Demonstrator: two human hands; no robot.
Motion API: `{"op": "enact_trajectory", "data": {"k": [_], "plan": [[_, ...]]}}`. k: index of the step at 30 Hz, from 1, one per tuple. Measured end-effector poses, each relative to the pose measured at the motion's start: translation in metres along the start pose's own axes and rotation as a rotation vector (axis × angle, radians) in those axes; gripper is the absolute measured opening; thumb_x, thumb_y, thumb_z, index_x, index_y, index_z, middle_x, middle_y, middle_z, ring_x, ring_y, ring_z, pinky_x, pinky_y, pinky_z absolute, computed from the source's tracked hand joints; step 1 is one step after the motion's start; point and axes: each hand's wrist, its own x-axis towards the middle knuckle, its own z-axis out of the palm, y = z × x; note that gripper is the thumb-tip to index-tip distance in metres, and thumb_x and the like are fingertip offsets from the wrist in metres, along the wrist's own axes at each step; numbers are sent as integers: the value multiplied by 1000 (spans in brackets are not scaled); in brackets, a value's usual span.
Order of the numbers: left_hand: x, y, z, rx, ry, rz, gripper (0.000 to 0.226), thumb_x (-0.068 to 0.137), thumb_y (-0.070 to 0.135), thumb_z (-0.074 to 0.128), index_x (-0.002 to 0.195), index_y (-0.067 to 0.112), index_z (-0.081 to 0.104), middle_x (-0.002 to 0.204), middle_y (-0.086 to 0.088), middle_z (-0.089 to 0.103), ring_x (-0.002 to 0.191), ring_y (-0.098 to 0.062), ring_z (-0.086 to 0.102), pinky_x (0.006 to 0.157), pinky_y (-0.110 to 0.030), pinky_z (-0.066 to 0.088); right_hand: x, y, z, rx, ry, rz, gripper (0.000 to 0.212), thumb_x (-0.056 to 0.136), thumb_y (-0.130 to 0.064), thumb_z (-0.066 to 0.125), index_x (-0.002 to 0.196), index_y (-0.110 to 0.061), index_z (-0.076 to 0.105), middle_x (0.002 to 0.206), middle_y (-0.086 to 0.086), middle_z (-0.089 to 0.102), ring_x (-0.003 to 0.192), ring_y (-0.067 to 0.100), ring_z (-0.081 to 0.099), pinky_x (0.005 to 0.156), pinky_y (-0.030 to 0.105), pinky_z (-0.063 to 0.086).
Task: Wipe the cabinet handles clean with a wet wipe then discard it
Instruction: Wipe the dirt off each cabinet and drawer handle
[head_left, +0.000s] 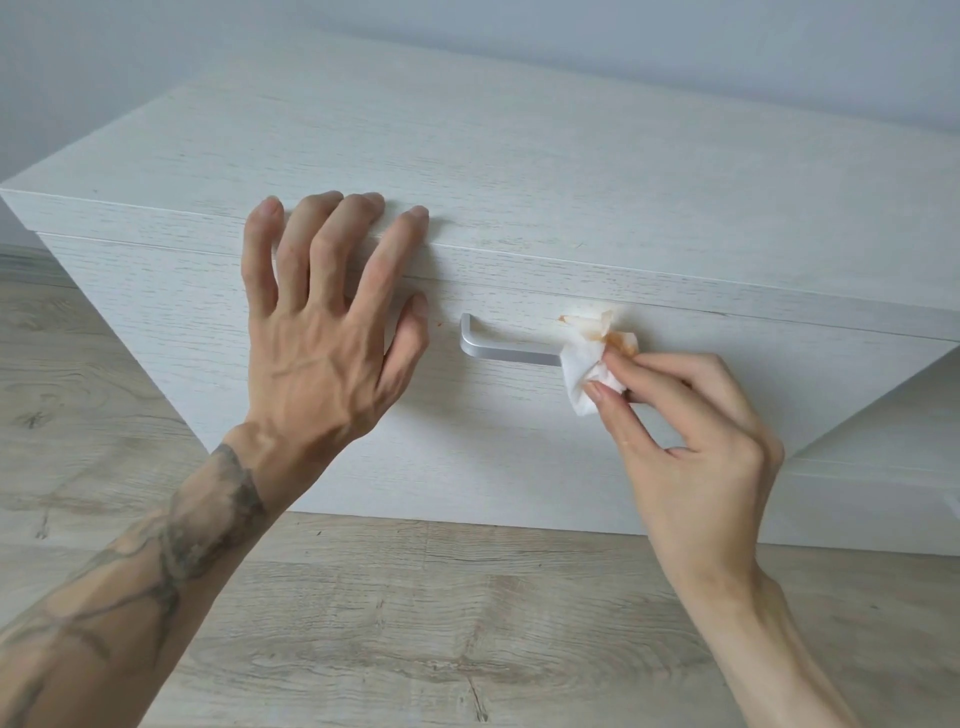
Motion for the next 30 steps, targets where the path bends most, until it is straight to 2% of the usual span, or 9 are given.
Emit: {"op": "enact_trajectory", "data": {"k": [2,6,11,14,17,23,26,30], "plan": [[0,0,0,-10,2,-1,50,106,34,49,152,15,45,147,-12,40,140,-35,38,129,-51,12,3,2,0,23,-4,16,19,93,-3,79,112,-7,80,108,1,70,99,4,69,93,17,52],[1,1,-1,-13,0,-2,50,106,34,49,152,14,47,147,-13,41,139,-35,39,128,-53,13,9,7,3,151,-6,118,16,93,-2,79,108,-7,79,110,0,68,99,14,74,88,39,63],[1,1,-1,-9,-6,-9,50,106,35,48,152,14,47,146,-16,45,139,-37,40,127,-55,16,-9,-3,5,207,-22,127,13,94,-4,80,106,-8,78,107,-1,70,98,15,76,88,30,61],[1,1,-1,-17,-4,-13,50,106,35,47,151,14,47,146,-15,44,139,-36,40,127,-55,15,-2,-1,6,344,20,252,15,92,-2,79,104,-11,75,106,3,67,98,19,75,91,29,60],[1,1,-1,-14,-3,-8,50,106,36,49,152,14,46,146,-13,42,139,-35,39,128,-54,14,-6,-5,9,407,22,300,19,93,0,78,108,-11,73,112,5,66,102,22,75,94,27,59],[1,1,1,-11,4,-11,51,106,36,49,152,15,46,146,-14,44,140,-35,39,129,-52,13,-8,-4,1,341,-61,175,30,93,1,77,121,-9,75,127,6,67,113,22,74,98,33,60],[1,0,1,-12,3,-9,51,106,35,50,152,15,46,147,-14,44,140,-35,38,129,-51,12,-1,0,2,282,-38,152,32,92,2,79,121,-10,76,120,4,73,107,16,76,95,34,61],[1,0,0,-9,-2,-7,51,105,34,51,152,15,46,147,-13,42,140,-35,38,129,-51,11,0,1,6,47,61,-59,21,93,0,80,114,-3,78,108,4,73,103,6,72,93,21,55]]}}
